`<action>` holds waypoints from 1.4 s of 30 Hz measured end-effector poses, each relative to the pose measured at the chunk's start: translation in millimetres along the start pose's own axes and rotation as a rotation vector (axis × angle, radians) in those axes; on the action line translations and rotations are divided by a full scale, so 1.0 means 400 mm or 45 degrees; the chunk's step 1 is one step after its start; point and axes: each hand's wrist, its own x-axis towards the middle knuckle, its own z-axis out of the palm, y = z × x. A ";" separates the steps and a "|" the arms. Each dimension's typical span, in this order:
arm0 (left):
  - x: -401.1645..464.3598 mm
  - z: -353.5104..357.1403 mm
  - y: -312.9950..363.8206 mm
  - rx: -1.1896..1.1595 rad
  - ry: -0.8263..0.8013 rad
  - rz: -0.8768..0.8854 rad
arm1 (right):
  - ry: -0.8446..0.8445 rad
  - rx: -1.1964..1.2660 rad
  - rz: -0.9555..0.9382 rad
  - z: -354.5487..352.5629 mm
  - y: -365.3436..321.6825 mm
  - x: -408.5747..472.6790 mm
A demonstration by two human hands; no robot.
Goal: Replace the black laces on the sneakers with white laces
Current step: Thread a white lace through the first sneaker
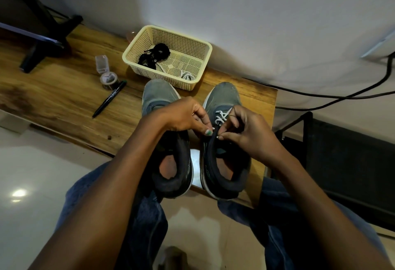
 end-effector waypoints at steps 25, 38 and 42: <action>-0.029 0.014 0.029 0.056 0.124 -0.065 | 0.158 0.313 0.058 0.054 0.000 -0.016; -0.029 0.015 0.031 -0.023 0.080 -0.087 | 0.145 0.207 0.075 0.050 0.008 -0.020; -0.028 0.017 0.036 -0.006 0.090 -0.119 | 0.175 0.232 0.073 0.056 0.009 -0.021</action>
